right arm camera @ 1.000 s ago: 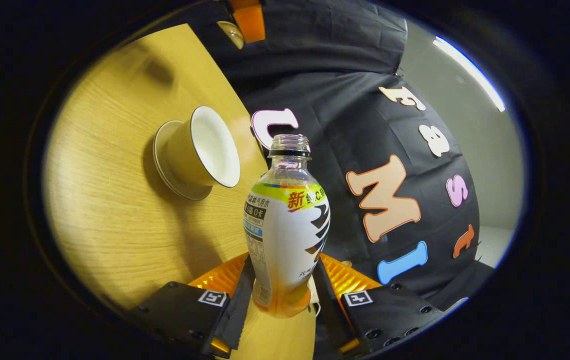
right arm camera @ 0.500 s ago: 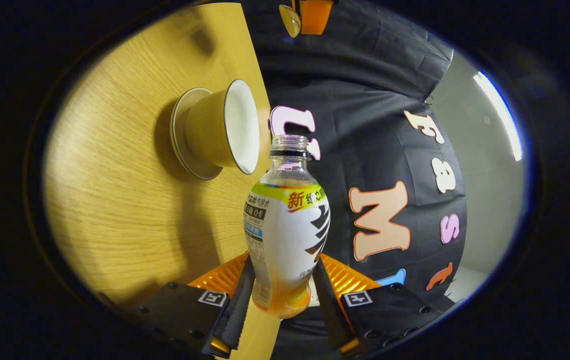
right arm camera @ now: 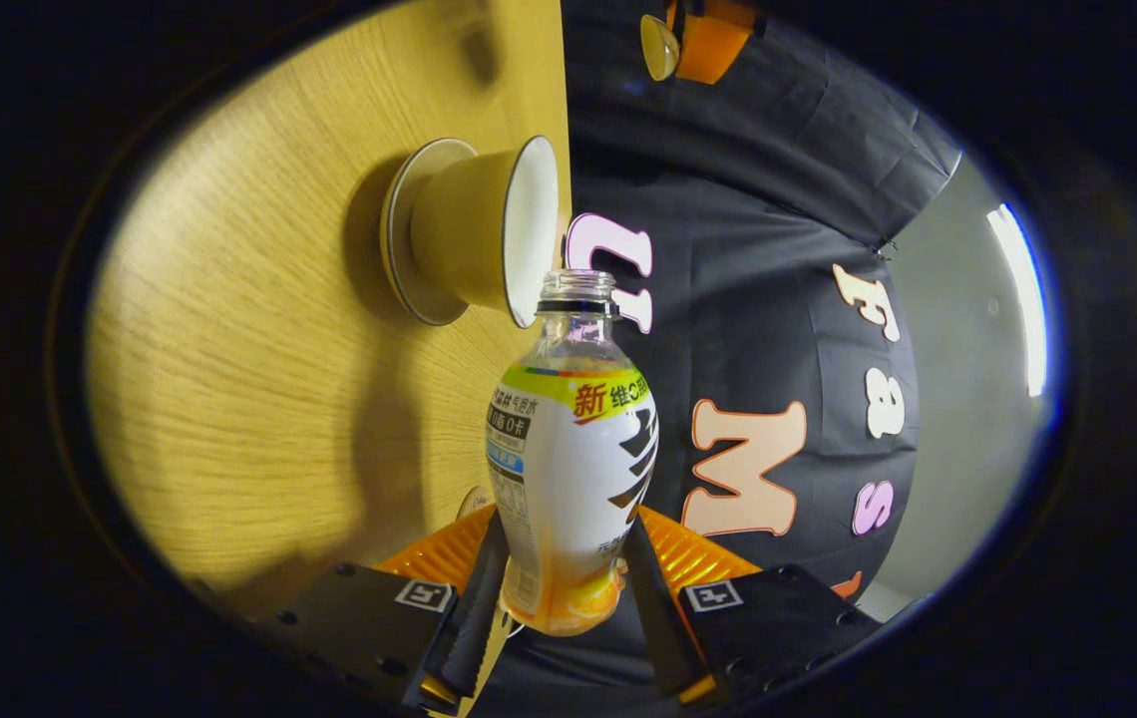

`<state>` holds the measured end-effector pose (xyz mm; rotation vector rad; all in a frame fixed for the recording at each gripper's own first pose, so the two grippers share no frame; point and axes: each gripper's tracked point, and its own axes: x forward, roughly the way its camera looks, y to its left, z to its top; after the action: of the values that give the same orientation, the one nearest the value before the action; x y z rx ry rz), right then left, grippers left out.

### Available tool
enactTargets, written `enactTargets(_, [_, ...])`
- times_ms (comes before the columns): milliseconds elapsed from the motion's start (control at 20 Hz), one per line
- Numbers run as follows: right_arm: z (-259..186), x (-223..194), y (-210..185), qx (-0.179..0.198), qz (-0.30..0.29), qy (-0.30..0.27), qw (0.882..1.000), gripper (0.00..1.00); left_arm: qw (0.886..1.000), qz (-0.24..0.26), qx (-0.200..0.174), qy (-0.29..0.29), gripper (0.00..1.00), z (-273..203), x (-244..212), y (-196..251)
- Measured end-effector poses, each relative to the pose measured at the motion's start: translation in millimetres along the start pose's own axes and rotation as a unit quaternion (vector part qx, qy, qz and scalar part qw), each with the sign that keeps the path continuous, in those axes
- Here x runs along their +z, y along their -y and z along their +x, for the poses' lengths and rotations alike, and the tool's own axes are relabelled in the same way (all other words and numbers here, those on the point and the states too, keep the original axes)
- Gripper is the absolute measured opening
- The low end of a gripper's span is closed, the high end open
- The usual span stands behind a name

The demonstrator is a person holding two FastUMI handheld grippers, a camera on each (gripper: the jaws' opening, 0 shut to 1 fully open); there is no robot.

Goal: Open the teacup lid with one hand, grasp the water bottle and pour water into the teacup with the other hand; after pouring, place the water bottle on the coaster and then close the teacup lid.

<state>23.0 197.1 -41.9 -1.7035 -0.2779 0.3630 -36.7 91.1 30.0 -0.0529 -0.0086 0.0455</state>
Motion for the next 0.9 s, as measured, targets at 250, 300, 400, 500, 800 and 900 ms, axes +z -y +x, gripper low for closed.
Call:
enactTargets(250, [-1.5, 0.3, 3.7, 0.002, -0.028, 0.005, 1.000, 0.69, 1.000, 0.001, 0.001, 0.003, 0.23, -0.3, 3.1, -0.7])
enactTargets(300, [-0.8, 0.2, 3.9, 0.001, -0.033, 0.006, 0.999, 0.69, 1.000, 0.001, 0.001, 0.003, 0.22, -0.5, 3.1, -0.7])
enactTargets(400, [-1.4, 1.5, 6.6, -0.003, -0.049, 0.011, 0.999, 0.69, 1.000, 0.001, 0.000, 0.003, 0.22, -0.7, 2.1, -0.1])
enactTargets(500, [-1.7, 2.2, 7.0, -0.003, -0.058, 0.014, 0.998, 0.69, 1.000, -0.001, 0.000, 0.002, 0.22, -1.1, 2.1, -0.2])
enactTargets(800, [-0.6, 4.2, 11.5, -0.007, -0.087, 0.023, 0.996, 0.69, 1.000, -0.003, -0.002, 0.000, 0.22, -0.9, 0.5, 0.7])
enactTargets(900, [1.3, 3.2, 11.8, -0.006, -0.095, 0.025, 0.995, 0.69, 1.000, -0.004, -0.003, 0.000, 0.22, -0.6, 0.8, 0.9])
